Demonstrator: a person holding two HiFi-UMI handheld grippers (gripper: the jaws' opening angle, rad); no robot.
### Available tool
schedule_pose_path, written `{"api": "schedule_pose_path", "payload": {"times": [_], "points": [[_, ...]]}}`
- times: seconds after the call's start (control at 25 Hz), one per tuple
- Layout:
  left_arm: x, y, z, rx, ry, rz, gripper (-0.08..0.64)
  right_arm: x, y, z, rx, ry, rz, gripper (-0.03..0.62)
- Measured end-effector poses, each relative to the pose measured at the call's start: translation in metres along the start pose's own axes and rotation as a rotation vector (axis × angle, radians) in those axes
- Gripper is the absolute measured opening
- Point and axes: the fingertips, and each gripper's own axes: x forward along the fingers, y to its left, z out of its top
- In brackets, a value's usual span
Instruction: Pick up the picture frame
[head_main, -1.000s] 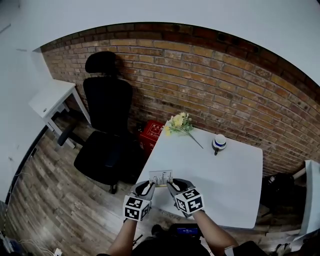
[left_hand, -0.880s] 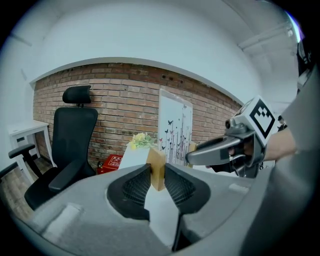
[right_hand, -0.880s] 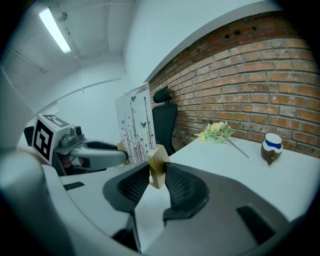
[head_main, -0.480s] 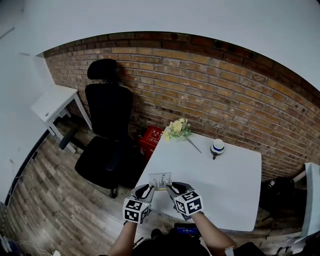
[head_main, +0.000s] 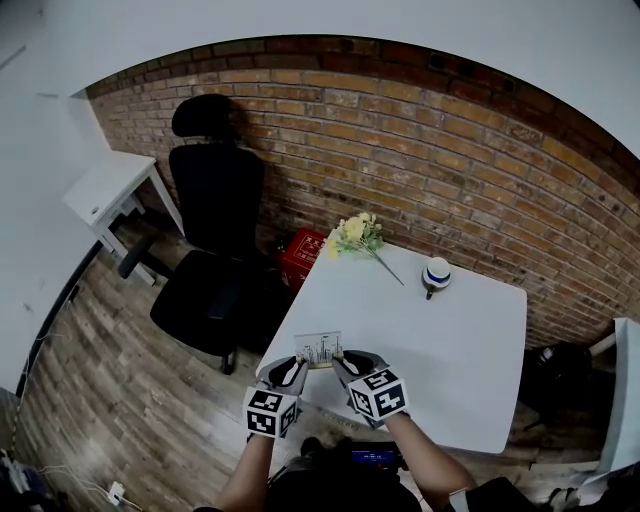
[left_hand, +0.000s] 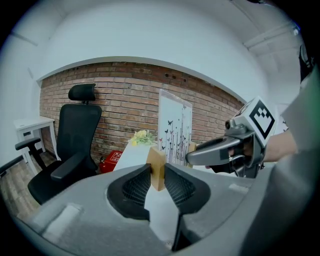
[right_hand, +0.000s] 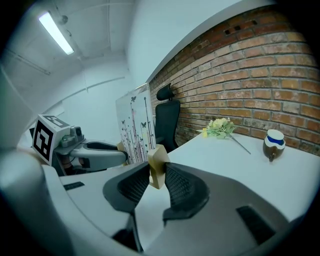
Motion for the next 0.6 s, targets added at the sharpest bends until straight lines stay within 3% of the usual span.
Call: {"api": "schedule_pose_path", "payload": {"times": [0.24, 0.6], "points": [[-0.007, -0.012, -0.017, -0.006, 0.016, 0.015, 0.092, -0.008, 0.005, -0.02, 0.002, 0.017, 0.01, 0.103], [-0.031, -0.036, -0.022, 0.021, 0.0, -0.037, 0.092, -0.04, 0.022, -0.032, -0.001, -0.001, -0.042, 0.103]]}}
